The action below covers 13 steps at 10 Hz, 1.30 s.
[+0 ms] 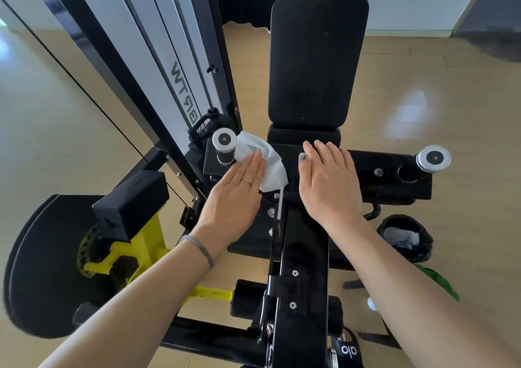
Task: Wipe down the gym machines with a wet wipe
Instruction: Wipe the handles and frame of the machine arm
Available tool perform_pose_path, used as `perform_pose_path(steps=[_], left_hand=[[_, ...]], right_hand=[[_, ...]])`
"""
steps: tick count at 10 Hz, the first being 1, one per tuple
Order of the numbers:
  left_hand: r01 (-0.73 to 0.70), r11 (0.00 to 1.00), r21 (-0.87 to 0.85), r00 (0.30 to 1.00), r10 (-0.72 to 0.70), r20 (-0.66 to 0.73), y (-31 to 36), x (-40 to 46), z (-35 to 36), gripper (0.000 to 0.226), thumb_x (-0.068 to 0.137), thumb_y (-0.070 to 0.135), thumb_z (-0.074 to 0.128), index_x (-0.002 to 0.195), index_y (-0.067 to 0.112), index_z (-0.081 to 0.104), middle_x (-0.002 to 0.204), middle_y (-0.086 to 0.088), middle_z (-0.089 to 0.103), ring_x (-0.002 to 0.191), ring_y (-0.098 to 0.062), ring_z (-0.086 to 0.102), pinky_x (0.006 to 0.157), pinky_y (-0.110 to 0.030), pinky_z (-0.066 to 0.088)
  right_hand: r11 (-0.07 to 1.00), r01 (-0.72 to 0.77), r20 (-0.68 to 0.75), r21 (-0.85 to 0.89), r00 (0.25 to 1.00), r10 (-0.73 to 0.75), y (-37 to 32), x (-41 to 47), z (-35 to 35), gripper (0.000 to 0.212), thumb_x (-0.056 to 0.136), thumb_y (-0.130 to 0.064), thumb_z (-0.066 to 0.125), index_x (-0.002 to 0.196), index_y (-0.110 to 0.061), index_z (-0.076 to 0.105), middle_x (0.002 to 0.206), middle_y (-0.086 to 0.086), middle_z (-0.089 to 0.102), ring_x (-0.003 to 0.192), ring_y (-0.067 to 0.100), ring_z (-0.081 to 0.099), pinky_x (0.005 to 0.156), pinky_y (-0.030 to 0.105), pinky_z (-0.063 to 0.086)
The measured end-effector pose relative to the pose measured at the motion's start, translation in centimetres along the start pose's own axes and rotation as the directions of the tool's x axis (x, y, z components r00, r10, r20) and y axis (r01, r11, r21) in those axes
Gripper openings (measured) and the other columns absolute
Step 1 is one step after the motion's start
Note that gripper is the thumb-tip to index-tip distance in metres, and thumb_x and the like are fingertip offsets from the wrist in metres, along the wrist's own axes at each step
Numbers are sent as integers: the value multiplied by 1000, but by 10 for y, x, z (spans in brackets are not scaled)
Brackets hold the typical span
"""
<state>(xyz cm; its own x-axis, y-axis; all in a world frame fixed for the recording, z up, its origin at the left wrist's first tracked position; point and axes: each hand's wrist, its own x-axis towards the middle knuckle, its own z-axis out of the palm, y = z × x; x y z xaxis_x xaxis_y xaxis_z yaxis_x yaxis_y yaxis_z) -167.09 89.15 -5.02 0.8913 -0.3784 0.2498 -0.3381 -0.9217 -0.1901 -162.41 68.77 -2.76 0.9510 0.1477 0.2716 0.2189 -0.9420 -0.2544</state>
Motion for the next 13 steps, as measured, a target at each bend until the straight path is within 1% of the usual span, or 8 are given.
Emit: perform_pose_path(steps=[1, 4, 7, 9, 10, 11, 12, 13], left_hand=[[-151, 988, 3, 988, 151, 27, 14, -3, 5, 61, 102, 19, 41, 157, 2, 24, 167, -14, 13, 155, -23, 13, 125, -40, 20], [114, 993, -44, 994, -113, 8, -18, -27, -2, 64, 96, 23, 63, 152, 3, 39, 161, -12, 33, 149, -22, 32, 121, -37, 23], [308, 924, -229, 946, -323, -33, -9, -37, 4, 51, 99, 21, 53, 147, 2, 47, 152, -13, 48, 142, -27, 45, 118, -40, 34], [460, 794, -397, 864, -504, -8, -19, -24, 2, 44, 104, 21, 47, 144, 4, 46, 146, -12, 47, 133, -29, 51, 108, -46, 49], [429, 845, -319, 897, -439, 45, -37, -5, 5, 41, 107, 26, 33, 137, 5, 50, 140, -11, 52, 137, -28, 43, 107, -45, 48], [490, 788, -373, 860, -506, 62, -44, 4, 13, 50, 106, 39, 28, 142, 10, 48, 145, -6, 47, 138, -24, 42, 111, -40, 45], [476, 736, -482, 850, -526, 36, -43, -6, 9, 47, 104, 32, 49, 147, 12, 49, 154, 0, 43, 141, -21, 43, 114, -39, 43], [404, 814, -417, 894, -447, -7, -36, -29, 1, 38, 101, 20, 58, 136, 6, 60, 145, -8, 55, 135, -27, 52, 107, -46, 50]], right_hand=[[1000, 5, -6, -4, 1000, -5, 0, 0, 0, 59, 109, -41, 13, 148, -17, 50, 148, 5, 54, 143, 26, 41, 121, 47, 28], [1000, 1, -7, -24, 1000, -1, -1, 0, 1, 58, 109, -40, 14, 148, -18, 50, 149, 5, 53, 143, 26, 41, 122, 47, 27], [999, 21, -3, -43, 1000, -21, 1, -1, 0, 59, 109, -40, 12, 148, -16, 49, 149, 6, 53, 143, 27, 41, 122, 47, 27], [998, 23, -19, -54, 1000, -24, 0, -1, 1, 57, 110, -40, 16, 147, -15, 51, 147, 8, 55, 141, 29, 43, 121, 48, 29], [998, 25, -18, -64, 999, -26, -1, 0, 2, 57, 110, -39, 16, 147, -15, 51, 147, 8, 55, 141, 29, 44, 120, 48, 29], [997, 21, -24, -69, 999, -23, -1, 0, 1, 57, 110, -39, 16, 147, -15, 52, 146, 8, 55, 141, 29, 44, 120, 48, 29], [997, 22, -22, -69, 999, -23, -1, -1, 2, 58, 109, -39, 15, 147, -14, 52, 147, 8, 55, 141, 29, 43, 120, 48, 29], [997, 18, -18, -72, 1000, -20, -1, -1, 2, 59, 109, -39, 14, 147, -14, 51, 147, 8, 55, 142, 28, 43, 121, 48, 29]])
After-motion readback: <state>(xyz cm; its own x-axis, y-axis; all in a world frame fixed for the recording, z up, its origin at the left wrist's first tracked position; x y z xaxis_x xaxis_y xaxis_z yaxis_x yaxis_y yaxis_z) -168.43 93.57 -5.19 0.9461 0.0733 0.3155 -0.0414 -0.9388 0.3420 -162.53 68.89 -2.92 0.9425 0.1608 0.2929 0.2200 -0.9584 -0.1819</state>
